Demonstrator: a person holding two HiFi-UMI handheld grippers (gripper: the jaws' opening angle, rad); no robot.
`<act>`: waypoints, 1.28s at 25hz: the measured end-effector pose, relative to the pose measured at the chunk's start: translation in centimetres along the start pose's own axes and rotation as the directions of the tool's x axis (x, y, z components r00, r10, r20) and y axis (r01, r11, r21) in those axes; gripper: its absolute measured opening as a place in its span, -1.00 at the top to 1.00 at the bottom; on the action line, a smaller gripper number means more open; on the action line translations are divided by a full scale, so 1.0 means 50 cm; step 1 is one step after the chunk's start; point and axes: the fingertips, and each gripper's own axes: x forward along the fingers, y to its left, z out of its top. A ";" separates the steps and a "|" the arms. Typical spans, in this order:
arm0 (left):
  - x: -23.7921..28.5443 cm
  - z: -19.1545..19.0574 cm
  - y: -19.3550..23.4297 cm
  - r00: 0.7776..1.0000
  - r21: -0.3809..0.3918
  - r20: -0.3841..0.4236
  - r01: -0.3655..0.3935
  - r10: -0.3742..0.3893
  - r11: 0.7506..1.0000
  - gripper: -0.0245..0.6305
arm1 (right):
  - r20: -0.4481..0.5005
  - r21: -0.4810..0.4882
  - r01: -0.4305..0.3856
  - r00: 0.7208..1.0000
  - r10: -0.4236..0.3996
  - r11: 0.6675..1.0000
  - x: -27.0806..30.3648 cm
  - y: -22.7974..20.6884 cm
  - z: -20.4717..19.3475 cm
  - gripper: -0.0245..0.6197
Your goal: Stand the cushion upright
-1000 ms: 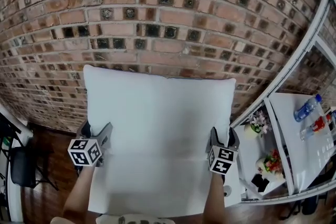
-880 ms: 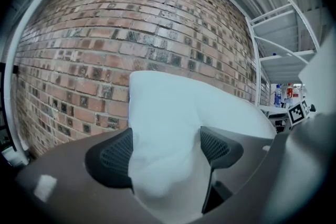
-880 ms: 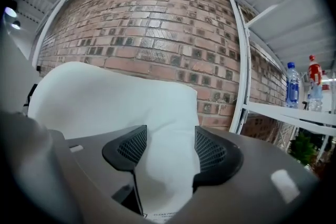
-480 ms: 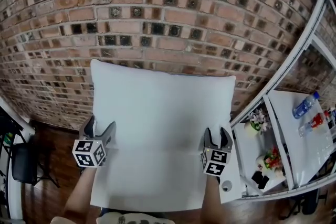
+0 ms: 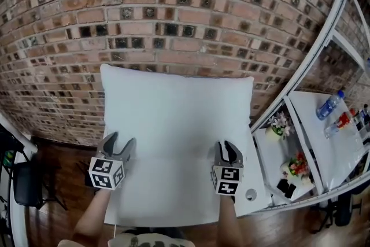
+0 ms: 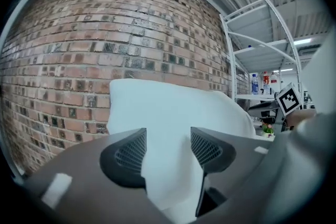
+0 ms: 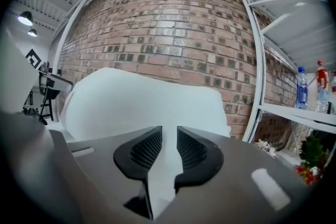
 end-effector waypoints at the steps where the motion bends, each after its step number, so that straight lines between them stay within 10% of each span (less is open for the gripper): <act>1: -0.005 -0.001 -0.008 1.000 0.005 0.001 0.013 -0.013 1.000 0.12 | 0.002 -0.003 -0.006 1.000 0.006 1.000 -0.010 0.014 0.002 0.67; 32: -0.342 0.016 -0.133 0.969 0.033 0.123 0.213 -0.216 0.976 0.93 | 0.158 0.038 -0.145 0.978 0.138 0.989 -0.360 0.365 0.098 0.92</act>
